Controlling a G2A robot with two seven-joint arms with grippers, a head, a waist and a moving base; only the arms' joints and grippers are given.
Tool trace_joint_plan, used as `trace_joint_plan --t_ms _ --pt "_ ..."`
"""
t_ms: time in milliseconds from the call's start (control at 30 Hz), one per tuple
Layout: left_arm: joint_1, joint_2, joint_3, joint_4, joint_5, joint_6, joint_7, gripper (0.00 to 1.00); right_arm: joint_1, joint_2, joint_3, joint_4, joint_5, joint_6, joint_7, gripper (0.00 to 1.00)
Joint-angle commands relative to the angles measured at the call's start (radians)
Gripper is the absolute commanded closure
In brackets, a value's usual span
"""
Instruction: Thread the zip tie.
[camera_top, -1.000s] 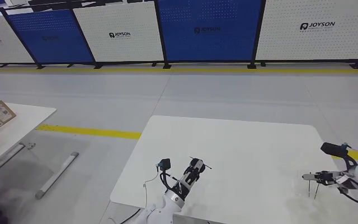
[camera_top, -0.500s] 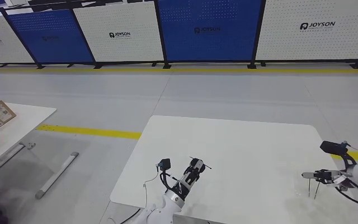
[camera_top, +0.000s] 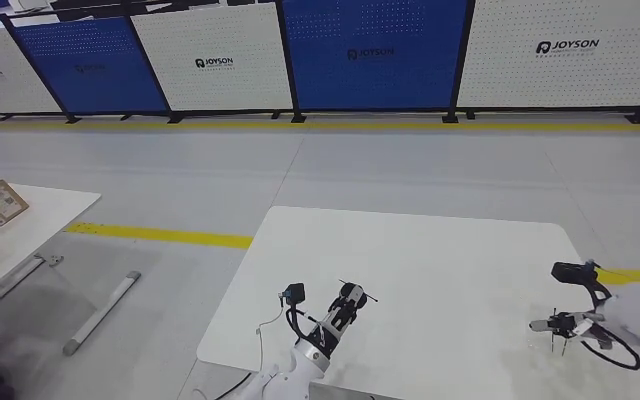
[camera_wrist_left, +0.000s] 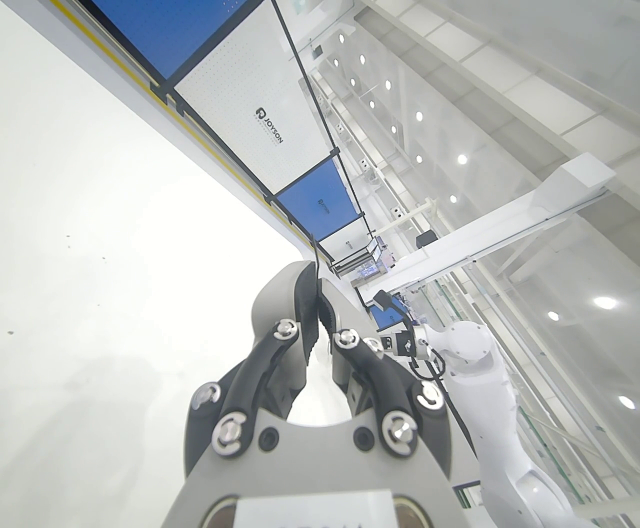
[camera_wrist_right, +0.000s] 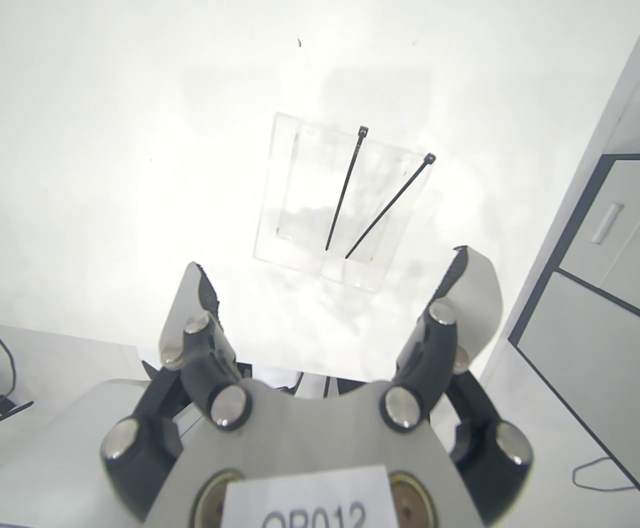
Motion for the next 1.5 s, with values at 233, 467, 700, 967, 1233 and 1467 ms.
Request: trace_joint_plan --t_ms 233,467,700,967,1233,1467 --pt "0.0 0.0 0.0 0.0 0.0 0.0 0.0 1.0 -0.018 0.001 0.017 0.008 0.006 -0.024 -0.036 0.0" --pt "0.0 0.0 0.0 0.0 0.0 0.0 0.0 1.0 -0.054 0.013 0.084 -0.02 0.034 -0.038 -0.052 0.0" --pt "0.0 0.0 0.0 0.0 0.0 0.0 0.0 1.0 -0.051 0.015 0.096 -0.031 0.025 -0.01 0.0 0.33" --pt "0.0 0.0 0.0 0.0 0.0 0.0 0.0 1.0 -0.02 0.01 0.056 0.009 0.034 -0.012 0.0 0.51" --pt "0.0 0.0 0.0 0.0 0.0 0.0 0.0 1.0 0.067 -0.004 -0.044 0.093 0.06 -0.015 0.0 0.53" --pt "0.0 0.0 0.0 0.0 0.0 0.0 0.0 1.0 0.134 -0.014 -0.109 0.15 0.085 -0.016 0.0 0.65"
